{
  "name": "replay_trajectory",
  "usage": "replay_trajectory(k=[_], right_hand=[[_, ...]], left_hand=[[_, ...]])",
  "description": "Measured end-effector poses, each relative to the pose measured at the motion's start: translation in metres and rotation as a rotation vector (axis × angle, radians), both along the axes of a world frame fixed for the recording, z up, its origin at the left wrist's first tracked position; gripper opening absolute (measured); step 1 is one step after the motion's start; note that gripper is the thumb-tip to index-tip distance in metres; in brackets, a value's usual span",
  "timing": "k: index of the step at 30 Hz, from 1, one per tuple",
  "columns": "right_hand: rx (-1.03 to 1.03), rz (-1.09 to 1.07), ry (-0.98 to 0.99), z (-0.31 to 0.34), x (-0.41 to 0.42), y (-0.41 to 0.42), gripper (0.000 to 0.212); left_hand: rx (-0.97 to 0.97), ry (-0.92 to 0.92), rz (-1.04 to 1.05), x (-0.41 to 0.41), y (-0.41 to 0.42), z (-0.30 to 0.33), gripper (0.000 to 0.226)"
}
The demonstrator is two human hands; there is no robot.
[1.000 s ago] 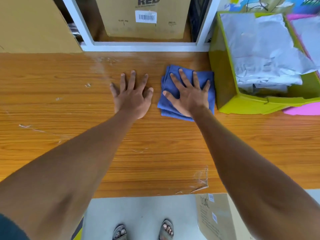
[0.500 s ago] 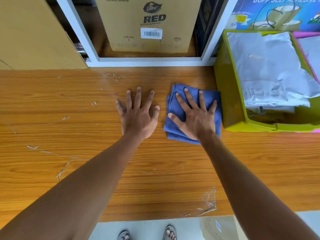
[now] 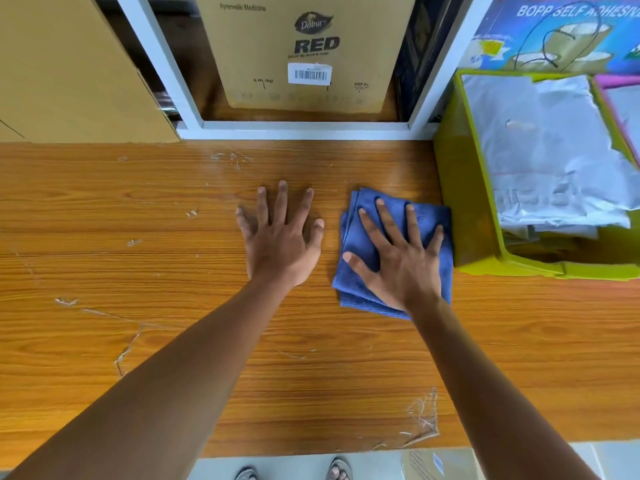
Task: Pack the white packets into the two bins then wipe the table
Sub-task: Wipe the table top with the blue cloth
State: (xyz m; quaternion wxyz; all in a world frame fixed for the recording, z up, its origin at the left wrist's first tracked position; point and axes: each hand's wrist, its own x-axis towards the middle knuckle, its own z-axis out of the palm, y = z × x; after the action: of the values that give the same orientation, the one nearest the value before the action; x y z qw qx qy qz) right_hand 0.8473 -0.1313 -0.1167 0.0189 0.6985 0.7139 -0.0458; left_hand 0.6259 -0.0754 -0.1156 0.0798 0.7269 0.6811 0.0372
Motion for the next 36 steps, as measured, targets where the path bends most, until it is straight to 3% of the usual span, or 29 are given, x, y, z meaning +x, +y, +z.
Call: replay_trajectory(k=[9,15,18,21,26,31,36], right_hand=[[-0.094,-0.033,0.026,0.013,0.011,0.142,0.091],[-0.038,0.007,0.033,0.015,0.011,0.127,0.09],[0.075,-0.179,0.076,0.014,0.005,0.117,0.091],[0.038,-0.27,0.077,0.009,0.004,0.121,0.102],[0.036,-0.214,0.087,0.013,0.003,0.145,0.102],[0.083,-0.004,0.155,0.008,-0.006,0.112,0.093],[0.07,-0.274,0.226,0.019,0.004,0.138,0.085]], left_hand=[[0.005,-0.009,0.009,0.001,0.0,-0.003,0.062],[-0.01,-0.006,0.013,0.002,0.0,0.0,0.062],[-0.006,-0.003,0.014,0.001,0.0,0.001,0.061],[-0.004,-0.002,0.018,0.001,0.0,0.0,0.061],[0.014,0.003,0.014,0.001,0.0,0.0,0.061],[0.007,0.001,0.015,0.001,0.0,0.001,0.06],[0.013,-0.011,0.017,0.002,-0.001,0.002,0.061]])
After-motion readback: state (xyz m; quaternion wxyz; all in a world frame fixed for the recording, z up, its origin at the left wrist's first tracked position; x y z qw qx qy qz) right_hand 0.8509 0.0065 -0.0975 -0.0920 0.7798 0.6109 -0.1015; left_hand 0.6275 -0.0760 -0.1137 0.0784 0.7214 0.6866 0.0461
